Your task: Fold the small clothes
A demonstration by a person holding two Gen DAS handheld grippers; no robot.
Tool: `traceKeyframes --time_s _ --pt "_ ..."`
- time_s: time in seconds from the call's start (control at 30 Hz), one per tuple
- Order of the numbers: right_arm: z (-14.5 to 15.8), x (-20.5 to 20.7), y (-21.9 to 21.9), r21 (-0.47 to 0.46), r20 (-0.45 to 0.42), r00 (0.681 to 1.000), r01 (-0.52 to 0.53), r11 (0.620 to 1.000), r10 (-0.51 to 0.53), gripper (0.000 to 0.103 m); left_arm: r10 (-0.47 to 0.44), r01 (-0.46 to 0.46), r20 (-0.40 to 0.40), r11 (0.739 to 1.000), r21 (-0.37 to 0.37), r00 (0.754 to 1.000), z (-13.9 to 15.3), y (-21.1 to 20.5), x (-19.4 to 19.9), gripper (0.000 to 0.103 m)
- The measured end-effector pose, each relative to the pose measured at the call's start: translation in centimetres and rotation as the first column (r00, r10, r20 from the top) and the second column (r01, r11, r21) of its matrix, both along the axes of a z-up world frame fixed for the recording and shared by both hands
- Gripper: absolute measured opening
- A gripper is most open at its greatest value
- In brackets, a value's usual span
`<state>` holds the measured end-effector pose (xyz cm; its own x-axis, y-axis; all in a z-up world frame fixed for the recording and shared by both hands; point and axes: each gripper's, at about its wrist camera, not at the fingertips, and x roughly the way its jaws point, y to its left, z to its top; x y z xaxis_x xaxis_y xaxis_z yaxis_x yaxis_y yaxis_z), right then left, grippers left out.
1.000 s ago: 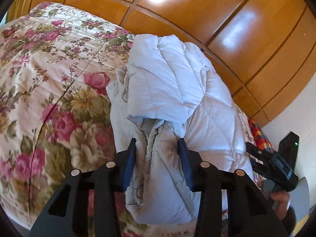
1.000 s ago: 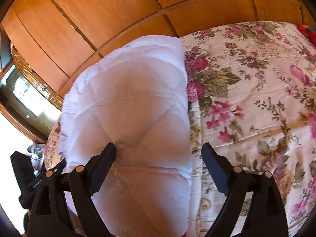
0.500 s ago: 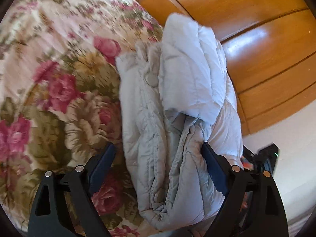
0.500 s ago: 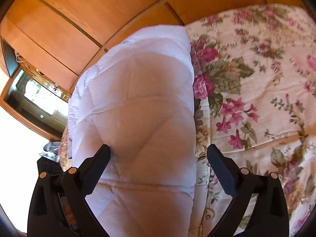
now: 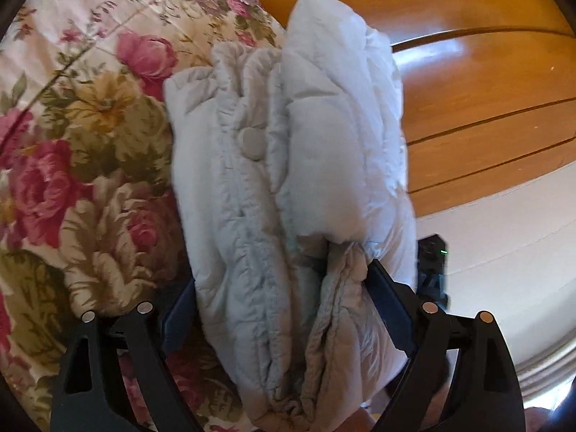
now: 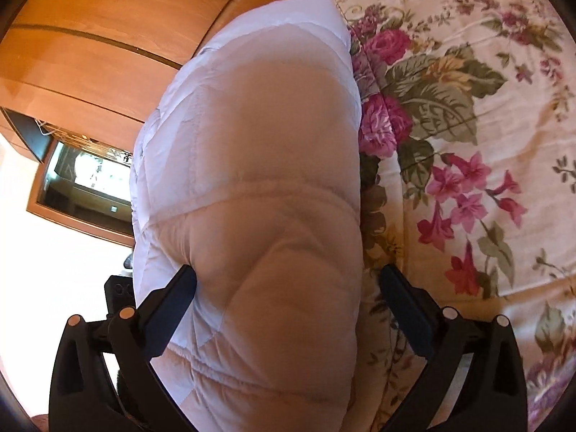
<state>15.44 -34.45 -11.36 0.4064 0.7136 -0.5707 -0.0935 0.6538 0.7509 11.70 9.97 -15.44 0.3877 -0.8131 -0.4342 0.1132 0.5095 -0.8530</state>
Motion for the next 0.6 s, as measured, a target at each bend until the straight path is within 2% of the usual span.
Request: traceKeyframes --time_s 0.13,0.3,0.37,0.43,0.6 --pt "-0.4 0.7 0.2 0.024 0.003 1.000 -0.006 1.000 0.006 0.101 -0.043 0.043 0.004 0.999 0.028 0.999 0.2 -1.3 1.0 0.087" --pt "-0.5 1.6 1.0 0.037 0.017 1.000 -0.023 0.999 0.022 0.100 -0.060 0.060 0.016 0.998 0.010 0.998 -0.1 -2.3 1.7 0.086" --pt "-0.4 1.9 1.6 0.044 0.030 0.999 -0.041 0.998 0.040 0.093 -0.079 0.079 0.025 0.997 0.011 0.997 -0.1 -2.9 1.1 0.085" --pt "0.0 1.7 2.5 0.039 0.039 0.998 -0.048 0.998 0.046 0.084 -0.089 0.089 0.024 0.996 0.010 0.996 0.0 -3.9 0.7 0.076" --pt "2.6 -0.2 4.3 -0.112 0.147 0.987 -0.044 0.993 0.060 0.067 -0.103 0.103 0.051 0.995 0.006 0.993 0.8 -5.1 -0.6 0.059"
